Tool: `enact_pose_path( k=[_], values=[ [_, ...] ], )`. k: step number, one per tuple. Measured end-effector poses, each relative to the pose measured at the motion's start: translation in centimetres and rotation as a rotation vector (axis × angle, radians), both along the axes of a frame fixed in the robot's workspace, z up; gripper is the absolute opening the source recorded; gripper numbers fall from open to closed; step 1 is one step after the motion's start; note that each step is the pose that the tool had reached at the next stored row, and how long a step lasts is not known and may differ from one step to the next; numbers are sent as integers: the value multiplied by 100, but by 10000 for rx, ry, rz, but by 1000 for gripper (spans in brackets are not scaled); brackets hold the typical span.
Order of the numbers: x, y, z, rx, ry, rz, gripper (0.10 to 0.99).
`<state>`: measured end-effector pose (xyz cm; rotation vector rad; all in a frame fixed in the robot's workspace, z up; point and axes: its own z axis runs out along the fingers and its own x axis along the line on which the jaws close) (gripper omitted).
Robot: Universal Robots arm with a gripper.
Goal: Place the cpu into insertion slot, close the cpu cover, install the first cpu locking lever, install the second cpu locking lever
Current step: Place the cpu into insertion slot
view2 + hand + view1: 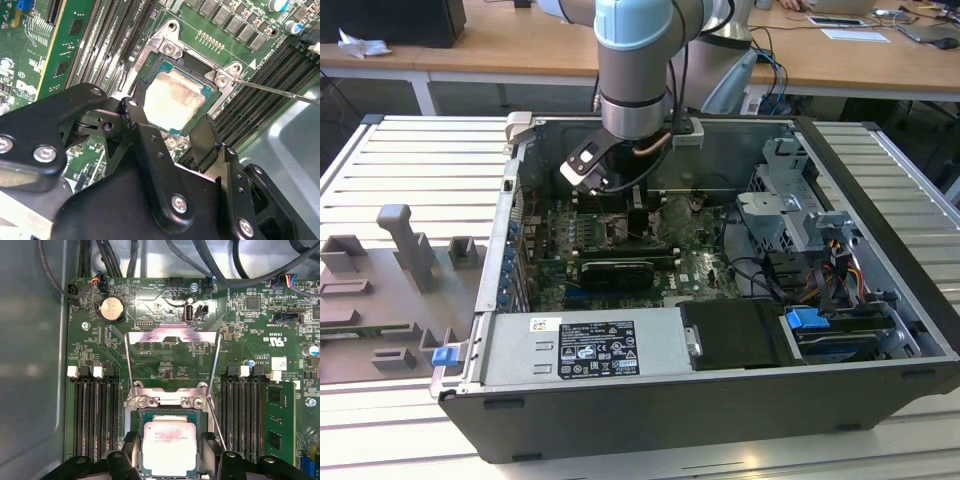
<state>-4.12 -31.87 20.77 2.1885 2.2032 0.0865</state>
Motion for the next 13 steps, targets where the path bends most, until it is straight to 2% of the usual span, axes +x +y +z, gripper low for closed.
enact_pose_path(
  k=[2,8,9,10,13],
  values=[
    [0,0,10,-1,0,1,604],
    [0,0,33,-1,0,1,231],
    [0,0,36,0,0,1,231],
    [0,0,39,0,0,1,110],
    [0,0,54,0,0,1,106]
  ],
)
